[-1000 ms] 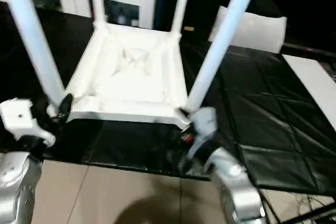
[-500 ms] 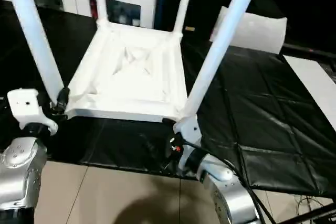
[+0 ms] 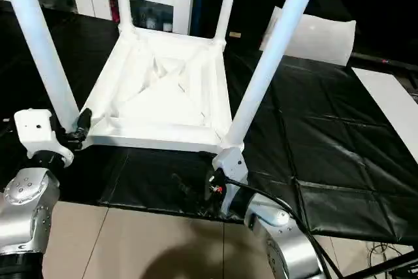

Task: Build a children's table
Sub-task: Flip table

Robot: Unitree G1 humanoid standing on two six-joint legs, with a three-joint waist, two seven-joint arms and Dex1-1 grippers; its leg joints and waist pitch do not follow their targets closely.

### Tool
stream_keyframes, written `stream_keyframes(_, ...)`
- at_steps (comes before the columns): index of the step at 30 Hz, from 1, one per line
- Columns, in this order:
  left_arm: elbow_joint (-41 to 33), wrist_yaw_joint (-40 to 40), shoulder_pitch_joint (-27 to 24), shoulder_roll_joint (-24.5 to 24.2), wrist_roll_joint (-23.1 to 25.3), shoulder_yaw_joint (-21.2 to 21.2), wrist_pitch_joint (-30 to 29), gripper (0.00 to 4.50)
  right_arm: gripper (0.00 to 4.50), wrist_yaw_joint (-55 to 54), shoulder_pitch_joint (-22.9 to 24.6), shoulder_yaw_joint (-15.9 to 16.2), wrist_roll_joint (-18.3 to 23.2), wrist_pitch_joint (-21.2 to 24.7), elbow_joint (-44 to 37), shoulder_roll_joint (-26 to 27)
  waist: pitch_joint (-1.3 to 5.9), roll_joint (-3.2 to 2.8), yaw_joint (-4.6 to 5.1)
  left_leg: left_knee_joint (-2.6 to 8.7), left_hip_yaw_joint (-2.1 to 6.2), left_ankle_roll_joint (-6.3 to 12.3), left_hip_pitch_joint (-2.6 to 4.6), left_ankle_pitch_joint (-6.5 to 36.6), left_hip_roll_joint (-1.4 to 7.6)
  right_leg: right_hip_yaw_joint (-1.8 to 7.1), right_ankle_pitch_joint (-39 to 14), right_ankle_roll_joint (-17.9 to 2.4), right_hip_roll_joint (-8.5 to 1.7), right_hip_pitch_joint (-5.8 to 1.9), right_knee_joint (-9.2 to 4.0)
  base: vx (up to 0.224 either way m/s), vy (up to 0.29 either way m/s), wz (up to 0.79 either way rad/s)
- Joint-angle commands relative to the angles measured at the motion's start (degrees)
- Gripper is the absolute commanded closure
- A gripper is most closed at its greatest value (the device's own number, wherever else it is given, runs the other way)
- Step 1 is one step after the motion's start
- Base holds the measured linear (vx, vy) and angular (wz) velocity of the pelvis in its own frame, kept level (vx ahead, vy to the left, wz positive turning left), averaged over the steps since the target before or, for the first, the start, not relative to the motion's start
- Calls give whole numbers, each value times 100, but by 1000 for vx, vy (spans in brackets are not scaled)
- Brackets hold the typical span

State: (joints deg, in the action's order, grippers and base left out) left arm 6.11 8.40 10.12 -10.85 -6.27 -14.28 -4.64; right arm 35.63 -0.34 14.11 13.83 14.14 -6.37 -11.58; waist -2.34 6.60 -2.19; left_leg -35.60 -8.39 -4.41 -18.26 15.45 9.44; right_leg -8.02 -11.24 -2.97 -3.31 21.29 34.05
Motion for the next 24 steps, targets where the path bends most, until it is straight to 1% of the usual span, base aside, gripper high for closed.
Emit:
stream_keyframes(1, 70, 28, 136, 41, -100, 63, -31, 167, 0, 42, -91, -19, -7, -31, -70, -61, 192, -141, 0, 564, 198, 297, -101, 384, 558, 574, -1137, -662, -750, -245, -412, 0, 0, 0)
stream_keyframes(2, 61, 29, 135, 55, -120, 60, -39, 192, 0, 43, -95, -22, -6, -32, -65, -62, 188, -147, -4, 569, 199, 291, -99, 400, 564, 573, -1172, -658, -747, -238, -415, 0, 0, 0)
stream_keyframes(5, 7, 15, 111, 122, -215, 45, -73, 201, 0, 38, -94, -21, -6, -34, -58, -63, 189, -150, -6, 571, 202, 271, -101, 427, 567, 573, -1190, -654, -747, -240, -414, 0, 0, 0)
stream_keyframes(7, -25, 26, 93, 158, -276, 27, -97, 225, 0, 32, -88, -13, -11, -29, -62, -53, 182, -146, -15, 574, 197, 260, -99, 472, 567, 572, -1257, -645, -752, -237, -430, 0, 0, 0)
stream_keyframes(10, -93, 4, 63, 249, -398, -6, -159, 231, 0, 26, -86, -7, -12, -26, -60, -42, 182, -149, -19, 579, 203, 244, -97, 495, 573, 572, -1299, -615, -750, -235, -429, 0, 0, 0)
stream_keyframes(11, -99, 0, 62, 259, -410, -10, -166, 234, 0, 24, -86, -8, -11, -25, -59, -40, 181, -142, -17, 579, 202, 244, -101, 492, 574, 574, -1291, -619, -751, -237, -426, 0, 0, 0)
stream_keyframes(12, -248, -98, 35, 477, -695, -103, -337, 237, 0, -27, -99, -29, 10, 6, -35, 11, 186, -131, -19, 568, 198, 237, -106, 465, 574, 583, -1294, -651, -769, -246, -411, 0, 0, 0)
stream_keyframes(14, -285, -122, 29, 529, -766, -127, -380, 238, 0, -42, -102, -34, 16, 15, -29, 26, 184, -129, -24, 566, 197, 259, -110, 416, 575, 577, -1271, -668, -764, -240, -425, 0, 0, 0)
stream_keyframes(15, -427, -160, 6, 667, -931, -129, -518, 238, 0, -97, -131, -60, 32, 60, -5, 69, 201, -67, -22, 549, 186, 303, -123, 267, 564, 583, -1166, -676, -762, -252, -399, 0, 0, 0)
stream_keyframes(16, -705, -232, -48, 944, -1254, -74, -788, 238, 0, -233, -212, -125, 63, 147, 71, 177, 209, -37, -22, 534, 187, 330, -138, 91, 578, 590, -1027, -766, -784, -257, -355, 0, 0, 0)
stream_keyframes(17, -781, -251, -63, 1020, -1342, -59, -862, 238, 0, -270, -234, -142, 71, 170, 92, 206, 207, -50, -27, 537, 190, 361, -153, 4, 578, 587, -981, -798, -784, -261, -348, 0, 0, 0)
stream_keyframes(18, -1104, -299, -145, 1341, -1696, 72, -1204, 238, 0, -473, -347, -236, 114, 291, 204, 365, 232, -39, -25, 501, 163, 445, -140, -290, 561, 589, -692, -891, -748, -233, -315, 0, 0, 0)
stream_keyframes(19, -1104, -299, -145, 1341, -1696, 72, -1204, 238, 0, -473, -347, -236, 114, 291, 204, 365, 241, -45, -31, 479, 149, 466, -131, -381, 561, 594, -543, -944, -753, -228, -282, 0, 0, 0)
stream_keyframes(20, -1224, -308, -190, 1455, -1768, 181, -1308, 238, 0, -575, -405, -296, 156, 331, 270, 462, 226, -35, -49, 476, 134, 557, -138, -476, 542, 593, -457, -994, -748, -219, -289, 0, 0, 0)
stream_keyframes(21, -1293, -350, -220, 1581, -1806, 261, -1366, 238, 0, -630, -458, -359, 248, 374, 331, 563, 220, -38, -73, 476, 118, 602, -132, -457, 544, 596, -513, -1024, -750, -215, -293, 0, 0, 0)
stream_keyframes(22, -1360, -422, -238, 1707, -1837, 319, -1403, 238, 0, -698, -508, -428, 332, 394, 394, 668, 215, -41, -95, 470, 109, 622, -125, -443, 542, 595, -558, -1010, -744, -203, -306, 0, 0, 0)
stream_keyframes(23, -1360, -422, -238, 1707, -1837, 319, -1403, 238, 0, -698, -508, -428, 332, 394, 394, 668, 209, -42, -114, 472, 108, 626, -129, -408, 531, 593, -630, -977, -735, -200, -309, 0, 0, 0)
stream_keyframes(24, -1413, -492, -240, 1814, -1866, 318, -1444, 238, 0, -719, -537, -481, 423, 420, 432, 747, 204, -42, -123, 493, 110, 596, -130, -314, 530, 585, -834, -820, -719, -200, -338, 0, 0, 0)
